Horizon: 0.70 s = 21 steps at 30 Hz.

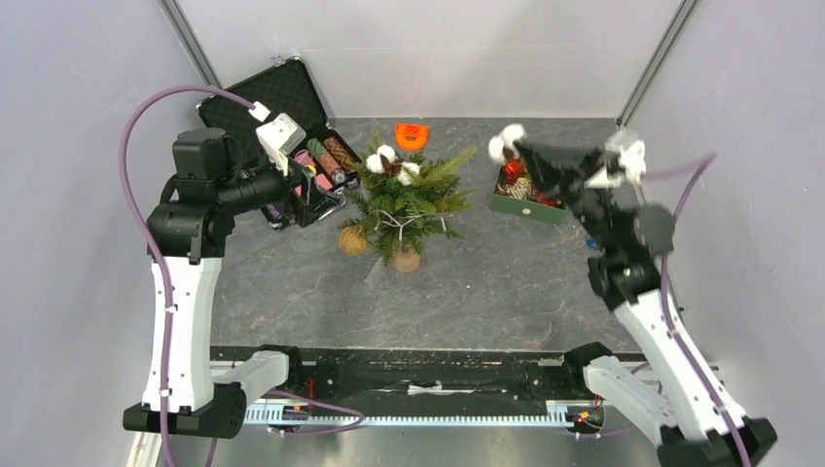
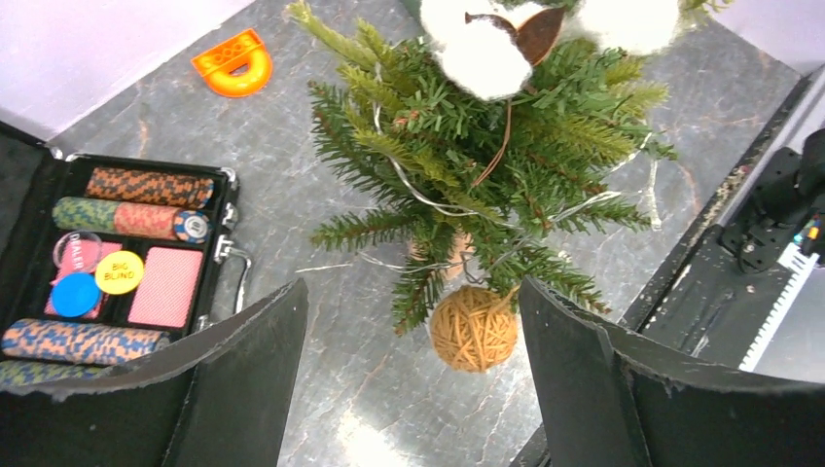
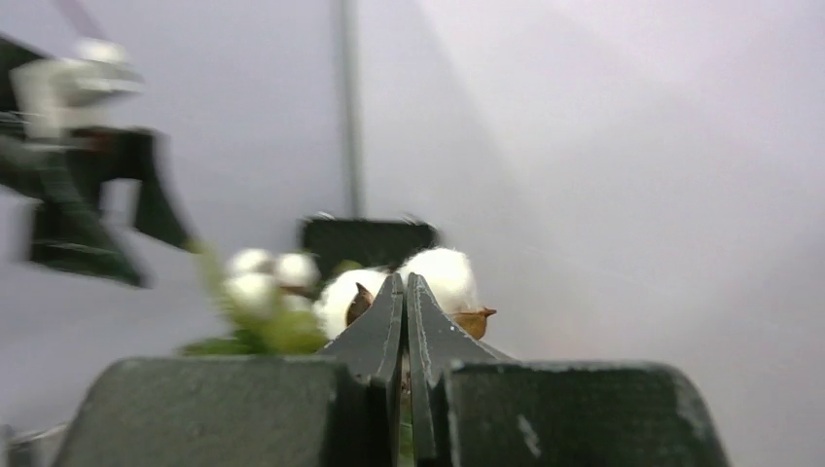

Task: Decorate the small christmas tree

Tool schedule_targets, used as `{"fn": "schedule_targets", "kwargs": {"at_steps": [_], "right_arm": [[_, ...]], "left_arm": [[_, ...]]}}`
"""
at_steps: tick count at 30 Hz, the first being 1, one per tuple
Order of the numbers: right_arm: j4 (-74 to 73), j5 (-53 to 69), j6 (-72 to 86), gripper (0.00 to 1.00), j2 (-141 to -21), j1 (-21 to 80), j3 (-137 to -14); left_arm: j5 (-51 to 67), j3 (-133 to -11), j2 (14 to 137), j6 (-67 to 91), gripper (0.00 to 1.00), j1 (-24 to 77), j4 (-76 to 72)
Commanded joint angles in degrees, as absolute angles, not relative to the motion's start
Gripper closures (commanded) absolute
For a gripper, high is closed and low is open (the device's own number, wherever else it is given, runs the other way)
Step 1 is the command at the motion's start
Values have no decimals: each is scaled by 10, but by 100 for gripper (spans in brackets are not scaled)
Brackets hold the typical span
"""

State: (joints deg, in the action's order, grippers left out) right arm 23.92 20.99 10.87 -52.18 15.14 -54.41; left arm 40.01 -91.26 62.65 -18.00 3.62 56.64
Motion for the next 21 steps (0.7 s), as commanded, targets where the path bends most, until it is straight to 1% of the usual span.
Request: {"fn": "schedule_targets", "kwargs": {"at_steps": [1,4,5,8,12,21], "right_arm": [[446,203,168,100,-455,258,-417],[602,221,130,100,-445,349,-343],[624,231,95,100,-454,383,-335],[562,244,-50,100,-486,447,-350],[605,258,-108,100,-528,455,-347],[476,299,-251,100,-603,456,-439]], "left_arm": [[458,-910,622,-136,16,38,540],[479,-896,617,-132,17,40,540],[486,-884,615,-132,17,41,540],[496,-836,601,-126,17,42,522],[513,-762,581,-122,17,47,489],[505,-773,588,-121,16,53,484]]}}
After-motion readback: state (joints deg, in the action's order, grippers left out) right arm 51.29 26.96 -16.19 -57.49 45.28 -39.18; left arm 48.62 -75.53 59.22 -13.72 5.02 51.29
